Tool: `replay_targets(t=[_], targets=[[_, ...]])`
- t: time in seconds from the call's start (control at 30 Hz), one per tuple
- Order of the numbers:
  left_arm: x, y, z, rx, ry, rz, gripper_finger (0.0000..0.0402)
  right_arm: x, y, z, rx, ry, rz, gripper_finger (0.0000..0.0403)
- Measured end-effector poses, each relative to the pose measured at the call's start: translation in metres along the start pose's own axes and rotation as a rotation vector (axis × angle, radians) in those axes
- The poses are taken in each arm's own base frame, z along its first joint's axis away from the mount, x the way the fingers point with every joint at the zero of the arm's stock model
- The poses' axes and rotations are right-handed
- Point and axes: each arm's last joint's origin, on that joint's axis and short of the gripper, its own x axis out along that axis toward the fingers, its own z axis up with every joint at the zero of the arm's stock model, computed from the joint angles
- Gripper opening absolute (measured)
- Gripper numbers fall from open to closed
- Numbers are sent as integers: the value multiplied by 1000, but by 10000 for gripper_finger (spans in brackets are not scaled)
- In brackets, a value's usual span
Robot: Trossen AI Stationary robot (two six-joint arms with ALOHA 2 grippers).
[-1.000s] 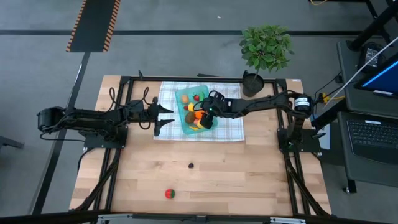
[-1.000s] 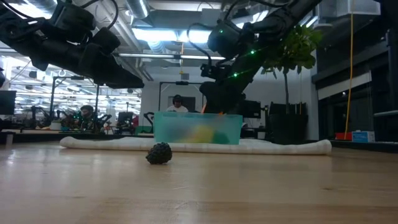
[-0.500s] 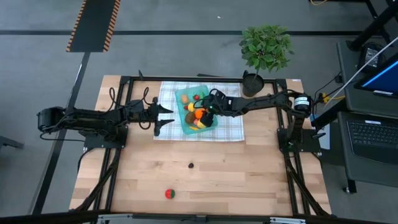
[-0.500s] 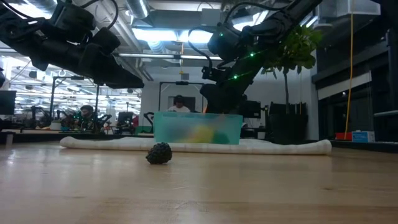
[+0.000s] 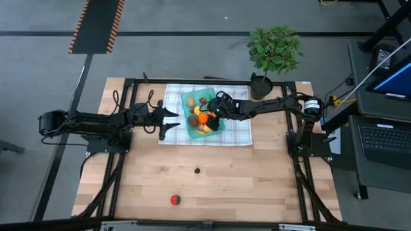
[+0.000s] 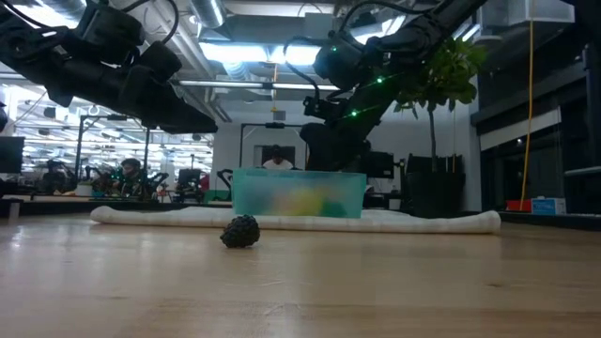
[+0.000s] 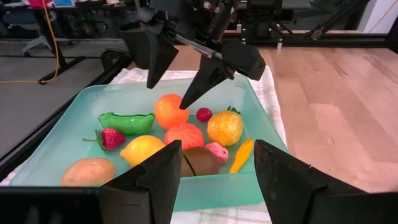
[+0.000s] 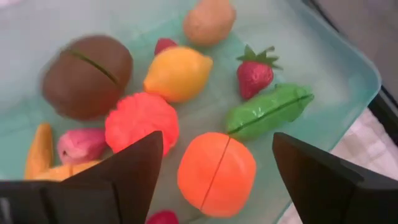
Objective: Pick and placing Produce into tupperware
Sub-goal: Put the red strawberry into the blue bin
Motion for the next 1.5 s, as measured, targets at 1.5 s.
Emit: replay_targets(t=[1.5], targets=[[-4, -20, 1, -1, -31, -556, 192, -60, 39, -76, -85, -769, 480, 307]])
